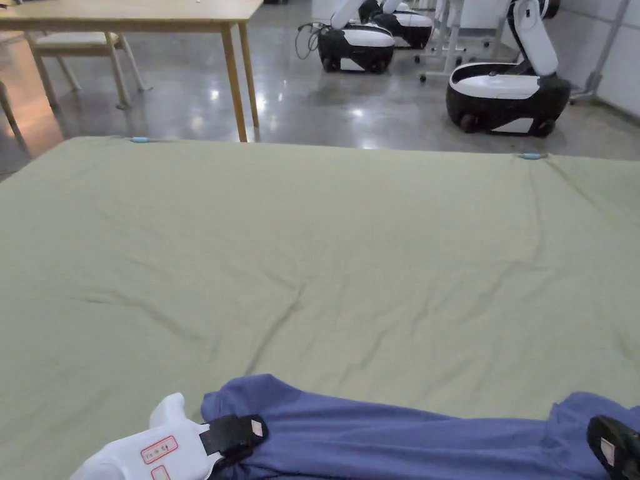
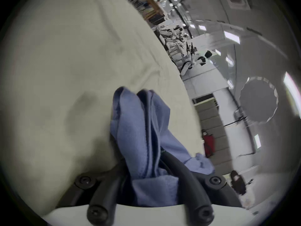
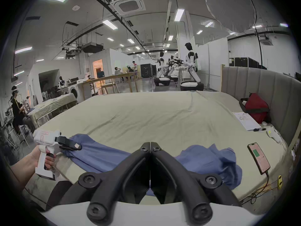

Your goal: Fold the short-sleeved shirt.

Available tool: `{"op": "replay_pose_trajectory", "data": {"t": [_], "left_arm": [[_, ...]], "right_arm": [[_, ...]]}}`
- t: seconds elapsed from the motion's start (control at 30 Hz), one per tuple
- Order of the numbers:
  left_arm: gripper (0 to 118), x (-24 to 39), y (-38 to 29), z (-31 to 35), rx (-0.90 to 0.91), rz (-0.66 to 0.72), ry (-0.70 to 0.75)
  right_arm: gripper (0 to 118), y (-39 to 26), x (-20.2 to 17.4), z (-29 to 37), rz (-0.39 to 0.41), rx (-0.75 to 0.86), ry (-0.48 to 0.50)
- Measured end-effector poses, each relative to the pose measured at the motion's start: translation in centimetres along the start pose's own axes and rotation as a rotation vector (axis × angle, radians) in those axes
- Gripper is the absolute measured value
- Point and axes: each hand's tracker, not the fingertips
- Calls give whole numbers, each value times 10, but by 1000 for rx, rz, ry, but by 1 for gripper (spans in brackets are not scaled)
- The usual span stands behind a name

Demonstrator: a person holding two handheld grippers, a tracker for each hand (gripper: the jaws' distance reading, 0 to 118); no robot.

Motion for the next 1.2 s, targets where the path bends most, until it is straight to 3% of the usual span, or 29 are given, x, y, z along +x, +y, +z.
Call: {"op": "replay_pose_trajectory", "data": {"t": [0.17, 0.3, 0.4, 0.53, 0.6, 0.7, 0.77, 0.83, 0.87, 0.9, 1.1, 1.13, 1.17, 1.2], "left_arm": [[4, 41, 17, 29, 109, -224, 192], [4, 133, -8, 26, 165, -576, 282], [4, 204, -54, -4, 175, -820, 247], [4, 252, -114, -75, 14, -985, 212], [4, 254, -145, -123, -89, -1092, 264], [6, 240, -165, -164, -175, -1091, 345], [23, 239, -163, -164, -141, -1046, 347], [96, 247, -148, -149, -123, -974, 312], [116, 249, -139, -139, -130, -911, 244], [116, 252, -132, -124, -77, -859, 176], [113, 228, -85, -68, 18, -521, 78], [101, 212, -77, -74, -46, -446, 83], [67, 199, -74, -81, -103, -378, 97], [8, 194, -73, -88, -116, -359, 71]], "right_arm": [[0, 0, 4, 8, 4, 10, 2], [0, -3, 6, 14, 20, 15, 7], [0, -7, 11, 21, 18, 22, 11], [0, -10, 18, 32, 24, 30, 13], [0, -17, 30, 35, 25, 30, 19], [0, -25, 46, 36, -16, 8, 57], [0, -27, 53, 37, -11, 4, 63], [0, -29, 60, 39, -12, 15, 76], [0, -29, 64, 39, -19, 19, 89], [0, -29, 66, 39, -25, 19, 94], [0, -35, 75, 40, -67, 33, 112], [0, -37, 77, 38, -83, 33, 118], [0, -38, 78, 37, -94, 31, 122], [0, -39, 80, 35, -99, 29, 125]]}}
